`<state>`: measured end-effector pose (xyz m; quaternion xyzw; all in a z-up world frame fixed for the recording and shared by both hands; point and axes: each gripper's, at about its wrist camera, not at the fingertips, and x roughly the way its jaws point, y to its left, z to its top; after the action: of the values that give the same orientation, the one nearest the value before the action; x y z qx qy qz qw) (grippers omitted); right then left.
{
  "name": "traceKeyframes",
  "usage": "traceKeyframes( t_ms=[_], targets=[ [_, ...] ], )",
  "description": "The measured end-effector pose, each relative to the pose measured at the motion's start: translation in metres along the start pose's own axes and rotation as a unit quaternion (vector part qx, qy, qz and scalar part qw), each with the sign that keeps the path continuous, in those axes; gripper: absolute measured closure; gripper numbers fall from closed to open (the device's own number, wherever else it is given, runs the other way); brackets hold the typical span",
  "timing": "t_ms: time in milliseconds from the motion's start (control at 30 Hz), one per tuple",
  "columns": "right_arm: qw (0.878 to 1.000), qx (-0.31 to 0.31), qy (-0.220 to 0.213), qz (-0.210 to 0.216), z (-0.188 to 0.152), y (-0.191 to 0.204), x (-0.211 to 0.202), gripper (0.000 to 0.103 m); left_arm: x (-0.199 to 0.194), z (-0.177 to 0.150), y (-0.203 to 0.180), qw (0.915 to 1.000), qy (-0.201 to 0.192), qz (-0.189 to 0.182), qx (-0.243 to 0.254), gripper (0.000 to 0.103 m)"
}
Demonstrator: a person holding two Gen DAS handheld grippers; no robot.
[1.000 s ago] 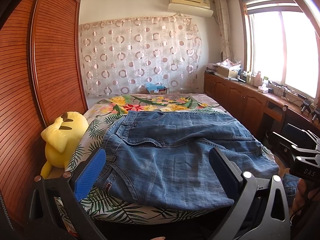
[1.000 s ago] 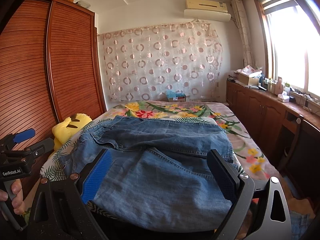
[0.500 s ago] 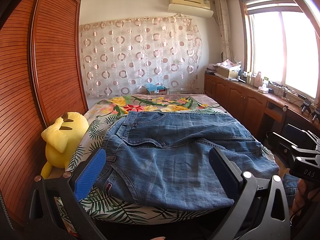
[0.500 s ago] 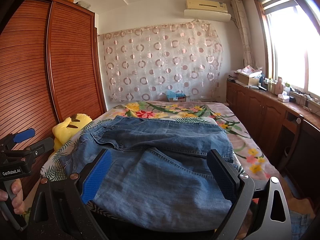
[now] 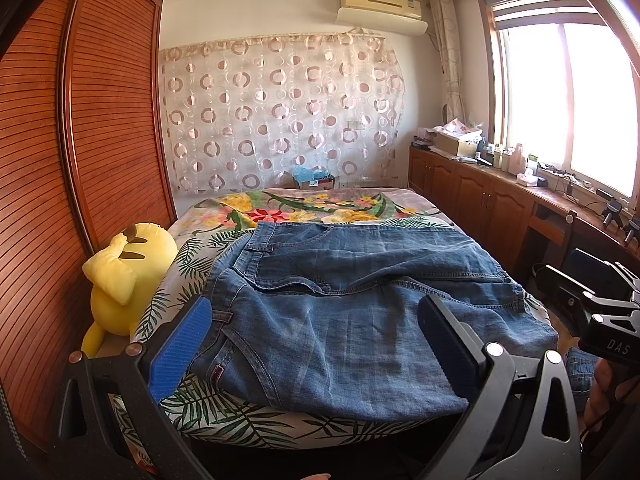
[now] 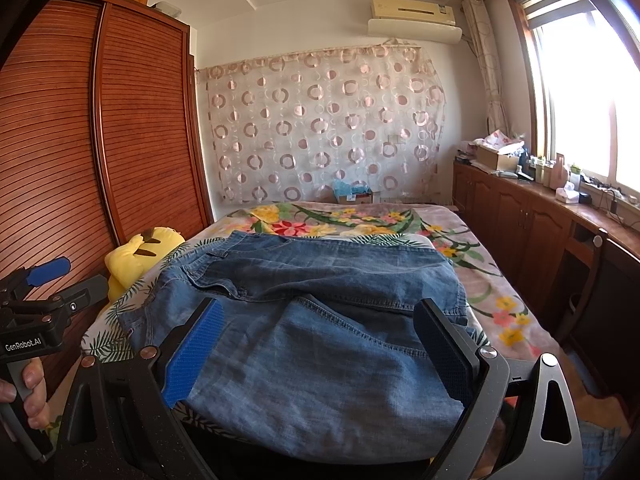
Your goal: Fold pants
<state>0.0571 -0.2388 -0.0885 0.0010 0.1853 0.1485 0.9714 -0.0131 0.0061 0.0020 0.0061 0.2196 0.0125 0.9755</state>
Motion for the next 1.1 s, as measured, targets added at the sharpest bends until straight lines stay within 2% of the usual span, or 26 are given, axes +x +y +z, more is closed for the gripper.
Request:
traceKeyframes(
  t_ms=[800,1100],
  targets=[
    [1.0,-0.001,0.0,0.001,0.0,0.0,-0.001,0.007,0.001,-0.001,0.0,1.0,0.0,0.0,-0.001,0.0],
    [1.0,0.002,0.006,-0.003,-0.002,-0.004,0.004,0.007,0.012,-0.006,0.01,0.9997,0.024,0.006,-0.009,0.0]
  ],
)
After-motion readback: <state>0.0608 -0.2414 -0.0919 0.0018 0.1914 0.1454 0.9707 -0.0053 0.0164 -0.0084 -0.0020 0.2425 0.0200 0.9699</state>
